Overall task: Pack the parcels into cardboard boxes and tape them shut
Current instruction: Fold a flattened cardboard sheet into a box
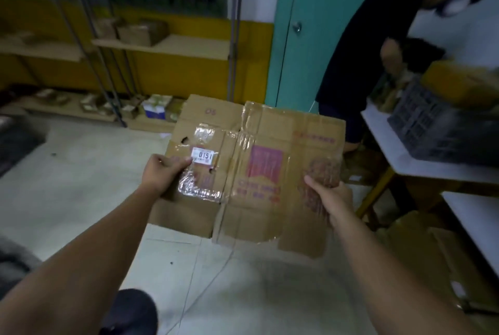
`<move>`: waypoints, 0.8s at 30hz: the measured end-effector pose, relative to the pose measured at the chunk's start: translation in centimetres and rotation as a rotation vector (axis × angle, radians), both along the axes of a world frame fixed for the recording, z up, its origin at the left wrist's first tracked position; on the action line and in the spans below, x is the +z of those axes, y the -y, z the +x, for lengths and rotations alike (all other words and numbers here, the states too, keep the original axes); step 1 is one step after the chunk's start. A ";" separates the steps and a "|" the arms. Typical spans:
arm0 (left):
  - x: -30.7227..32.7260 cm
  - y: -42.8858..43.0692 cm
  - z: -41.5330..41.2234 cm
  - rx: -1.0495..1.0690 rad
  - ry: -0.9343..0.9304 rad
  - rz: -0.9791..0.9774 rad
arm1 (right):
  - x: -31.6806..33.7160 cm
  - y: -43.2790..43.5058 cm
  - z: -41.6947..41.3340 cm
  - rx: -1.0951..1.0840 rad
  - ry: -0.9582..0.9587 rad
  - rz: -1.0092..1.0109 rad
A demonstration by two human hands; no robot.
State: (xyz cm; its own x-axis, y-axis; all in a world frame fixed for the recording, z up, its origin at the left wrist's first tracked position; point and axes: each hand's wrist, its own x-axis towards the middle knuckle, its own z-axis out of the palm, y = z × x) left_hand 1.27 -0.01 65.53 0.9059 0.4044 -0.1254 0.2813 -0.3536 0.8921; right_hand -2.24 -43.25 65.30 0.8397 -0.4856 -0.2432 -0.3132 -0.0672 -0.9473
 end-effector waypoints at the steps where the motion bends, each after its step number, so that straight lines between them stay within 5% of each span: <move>1: 2.3 -0.4 -0.4 0.005 0.023 -0.014 | 2.3 0.0 0.0 0.013 0.033 0.000; 13: 14.6 -5.2 -10.5 0.107 0.221 -0.030 | 13.2 -3.4 -1.5 0.207 0.219 0.037; 24: 22.2 0.9 -31.9 0.537 0.372 0.220 | 20.6 -5.7 -3.3 0.629 0.360 0.007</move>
State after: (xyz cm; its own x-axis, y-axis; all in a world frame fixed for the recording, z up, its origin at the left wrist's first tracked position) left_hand -30.64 -0.92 87.70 0.5397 0.7898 0.2914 0.1577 -0.4349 0.8866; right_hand -5.54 -37.55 85.90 0.9882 0.1162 0.0994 0.1138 -0.1253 -0.9856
